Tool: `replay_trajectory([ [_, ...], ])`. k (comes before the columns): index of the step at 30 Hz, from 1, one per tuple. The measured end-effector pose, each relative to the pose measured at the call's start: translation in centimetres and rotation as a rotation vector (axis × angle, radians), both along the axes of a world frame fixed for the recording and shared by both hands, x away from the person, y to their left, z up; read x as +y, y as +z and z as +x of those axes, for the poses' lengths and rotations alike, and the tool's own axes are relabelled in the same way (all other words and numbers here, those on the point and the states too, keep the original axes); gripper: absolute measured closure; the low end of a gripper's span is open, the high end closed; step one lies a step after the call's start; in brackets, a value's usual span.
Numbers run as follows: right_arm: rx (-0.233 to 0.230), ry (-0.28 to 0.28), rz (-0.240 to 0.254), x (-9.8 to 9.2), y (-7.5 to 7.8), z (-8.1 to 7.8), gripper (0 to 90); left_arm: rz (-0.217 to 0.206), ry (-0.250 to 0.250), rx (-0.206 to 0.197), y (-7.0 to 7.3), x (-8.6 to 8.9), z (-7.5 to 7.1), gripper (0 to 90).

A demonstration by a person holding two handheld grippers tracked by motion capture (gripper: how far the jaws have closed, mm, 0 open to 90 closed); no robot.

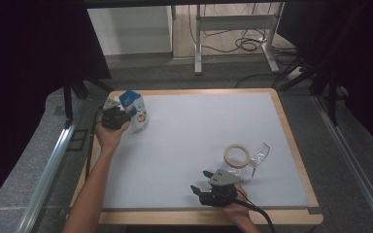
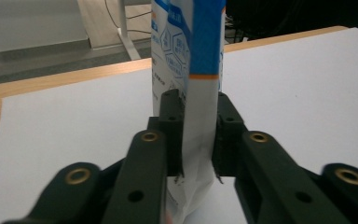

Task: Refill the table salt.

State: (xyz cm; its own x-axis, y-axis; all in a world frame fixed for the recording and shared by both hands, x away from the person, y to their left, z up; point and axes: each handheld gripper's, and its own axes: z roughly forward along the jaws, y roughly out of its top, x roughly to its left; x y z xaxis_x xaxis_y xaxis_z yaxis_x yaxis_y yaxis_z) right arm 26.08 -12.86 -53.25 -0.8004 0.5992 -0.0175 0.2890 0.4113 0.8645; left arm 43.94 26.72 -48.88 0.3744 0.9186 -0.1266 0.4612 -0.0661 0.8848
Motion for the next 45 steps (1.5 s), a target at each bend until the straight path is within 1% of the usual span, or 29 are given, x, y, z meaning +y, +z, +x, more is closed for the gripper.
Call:
replay_trajectory([
  [2,0.000,0.002,0.002,0.0,0.0,0.0,32.8,-0.002,0.002,0.006,0.0,0.0,0.0,83.6],
  [3,-0.004,0.003,0.000,0.1,0.0,-0.1,32.9,-0.008,0.002,0.008,0.0,0.1,0.0,87.1],
  [4,-0.004,0.004,0.002,0.1,0.0,-0.1,32.8,-0.014,0.000,0.009,0.0,0.1,0.0,87.7],
  [7,-0.007,0.003,0.003,0.1,0.0,-0.1,32.8,-0.006,0.000,-0.002,0.0,-0.2,0.0,88.9],
  [8,-0.008,0.003,0.003,0.1,0.0,-0.1,32.8,-0.012,-0.002,-0.005,0.0,-0.2,0.0,89.1],
  [10,-0.013,0.001,0.004,0.0,0.1,-0.1,32.9,-0.038,-0.004,0.000,0.1,-0.2,-0.1,89.4],
  [11,-0.014,-0.001,0.006,0.0,0.2,-0.1,32.8,-0.040,-0.007,-0.004,0.2,-0.3,-0.1,89.6],
  [13,-0.018,-0.004,0.011,0.0,0.2,-0.1,32.9,-0.038,-0.025,-0.007,0.5,-0.4,-0.4,89.9],
  [15,-0.019,-0.004,0.011,0.0,0.2,-0.1,32.8,-0.025,-0.046,-0.013,1.0,-0.6,-0.9,90.0],
  [19,-0.018,0.001,0.006,0.1,0.2,-0.1,32.8,-0.031,-0.092,-0.019,2.1,-0.9,-2.1,90.0],
  [20,-0.020,0.001,0.005,0.1,0.2,-0.2,32.8,-0.037,-0.106,-0.024,2.4,-1.0,-2.5,90.0],
  [22,-0.026,0.003,0.007,0.1,0.2,-0.2,32.8,-0.034,-0.128,-0.034,3.1,-1.3,-3.4,90.0],
  [25,-0.027,0.000,0.016,0.0,0.3,-0.3,32.8,-0.065,-0.167,-0.050,4.2,-1.6,-4.8,90.0],
  [27,-0.030,-0.005,0.020,0.0,0.4,-0.3,32.8,-0.090,-0.190,-0.059,4.6,-1.8,-5.6,90.0],
  [29,-0.030,-0.006,0.019,-0.1,0.5,-0.4,32.8,-0.099,-0.215,-0.067,5.1,-2.0,-6.4,90.0],
  [31,-0.033,-0.006,0.024,-0.1,0.5,-0.4,32.8,-0.113,-0.239,-0.072,5.4,-2.3,-7.2,90.0],
  [35,-0.038,-0.014,0.028,-0.1,0.5,-0.5,32.4,-0.108,-0.283,-0.080,5.8,-3.1,-8.5,90.0],
  [40,-0.039,-0.020,0.028,0.1,0.5,-0.4,32.3,-0.151,-0.335,-0.078,6.2,-3.8,-10.2,90.0],
  [45,-0.049,-0.021,0.011,1.0,0.2,-0.3,30.9,-0.152,-0.384,-0.086,6.8,-5.2,-11.7,90.0],
])
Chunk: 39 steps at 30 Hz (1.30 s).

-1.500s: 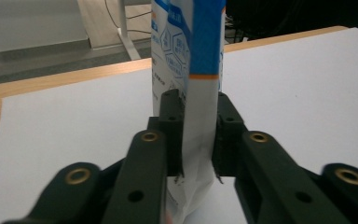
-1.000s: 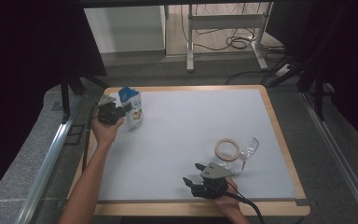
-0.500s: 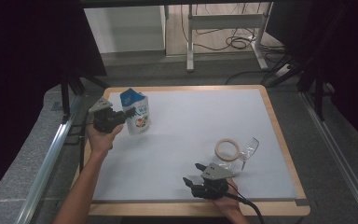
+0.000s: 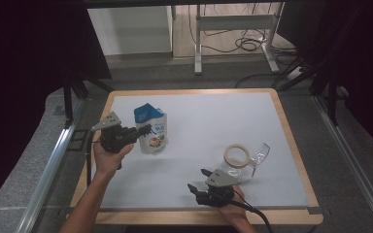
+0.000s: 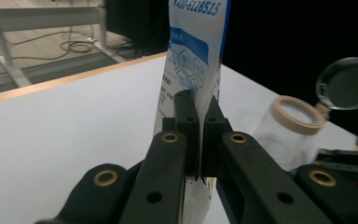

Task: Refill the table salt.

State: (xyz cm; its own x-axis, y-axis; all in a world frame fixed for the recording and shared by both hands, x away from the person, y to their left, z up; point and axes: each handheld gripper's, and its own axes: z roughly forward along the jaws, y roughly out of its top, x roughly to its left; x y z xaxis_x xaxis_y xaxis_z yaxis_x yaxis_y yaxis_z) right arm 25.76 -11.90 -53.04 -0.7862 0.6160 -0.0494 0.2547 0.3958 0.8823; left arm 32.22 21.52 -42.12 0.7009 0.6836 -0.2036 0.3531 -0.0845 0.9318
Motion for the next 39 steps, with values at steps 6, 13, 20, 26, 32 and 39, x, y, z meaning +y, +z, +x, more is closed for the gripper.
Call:
replay_trajectory([
  [6,-0.015,0.001,-0.005,0.8,0.1,0.2,29.6,0.018,-0.031,0.005,0.2,-1.9,-1.0,90.0],
  [13,-0.034,-0.022,-0.010,1.4,0.3,0.9,29.0,0.010,-0.050,0.016,0.2,-3.6,-1.6,90.0],
  [20,-0.070,-0.031,-0.039,2.1,-0.1,1.2,28.7,-0.002,-0.087,0.014,0.7,-5.4,-2.4,90.0],
  [26,-0.099,-0.072,-0.048,2.6,0.0,1.4,27.7,-0.006,-0.124,0.010,1.0,-7.1,-3.3,90.0],
  [32,-0.142,-0.113,-0.058,3.3,0.2,1.7,27.5,-0.010,-0.152,0.019,1.0,-8.2,-3.9,90.0],
  [39,-0.229,-0.124,-0.080,4.2,0.4,1.3,30.5,-0.010,-0.168,0.036,0.6,-9.2,-3.8,90.0],
])
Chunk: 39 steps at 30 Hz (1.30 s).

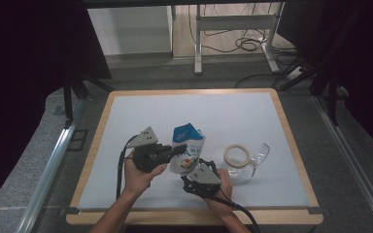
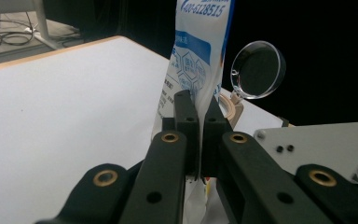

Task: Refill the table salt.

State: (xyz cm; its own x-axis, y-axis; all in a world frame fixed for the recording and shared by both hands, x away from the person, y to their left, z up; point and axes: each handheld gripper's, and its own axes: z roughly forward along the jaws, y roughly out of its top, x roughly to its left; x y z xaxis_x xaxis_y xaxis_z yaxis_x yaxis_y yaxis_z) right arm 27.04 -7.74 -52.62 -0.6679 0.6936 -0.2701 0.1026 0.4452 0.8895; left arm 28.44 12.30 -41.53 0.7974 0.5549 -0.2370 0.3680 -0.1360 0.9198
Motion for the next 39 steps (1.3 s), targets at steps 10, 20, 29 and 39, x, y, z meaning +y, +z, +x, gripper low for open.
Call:
replay_trajectory([
  [10,0.085,0.022,0.084,-0.8,0.1,0.0,39.2,-0.019,-0.013,0.014,0.2,-1.2,0.6,90.0],
  [20,0.141,0.004,0.131,-2.1,0.1,-0.6,39.3,0.004,-0.038,0.026,0.3,-2.6,1.3,90.0],
  [29,0.128,-0.050,0.146,-3.0,0.0,-1.7,39.3,0.043,-0.089,0.044,0.8,-4.2,2.0,90.0],
  [39,0.120,-0.095,0.133,-3.2,-0.3,-2.3,39.8,0.076,-0.146,0.084,0.9,-5.2,3.4,90.0],
])
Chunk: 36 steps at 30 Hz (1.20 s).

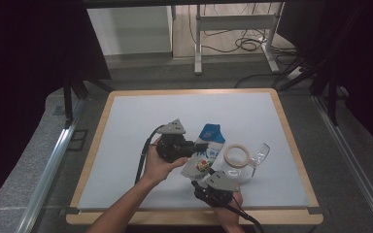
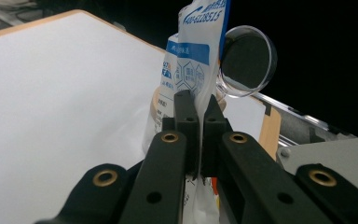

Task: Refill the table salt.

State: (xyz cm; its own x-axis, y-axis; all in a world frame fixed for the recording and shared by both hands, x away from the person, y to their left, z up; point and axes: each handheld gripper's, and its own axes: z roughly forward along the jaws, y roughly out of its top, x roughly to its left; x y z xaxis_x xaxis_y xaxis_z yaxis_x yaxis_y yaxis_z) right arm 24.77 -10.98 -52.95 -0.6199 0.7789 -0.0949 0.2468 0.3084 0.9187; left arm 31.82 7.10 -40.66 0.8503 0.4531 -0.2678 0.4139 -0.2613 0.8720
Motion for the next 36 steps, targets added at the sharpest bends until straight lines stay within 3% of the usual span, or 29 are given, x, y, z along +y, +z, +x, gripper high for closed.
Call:
replay_trajectory([
  [13,0.003,-0.035,-0.016,0.1,-0.3,-0.3,42.4,0.075,-0.053,0.013,0.2,-1.6,1.0,90.0],
  [24,0.004,-0.046,-0.017,0.1,-0.4,0.0,43.3,0.122,-0.051,0.008,0.0,-2.7,1.1,90.0],
  [36,-0.048,-0.061,-0.035,0.0,-0.3,0.5,41.4,0.077,-0.053,-0.027,1.5,-2.0,-0.1,90.0],
])
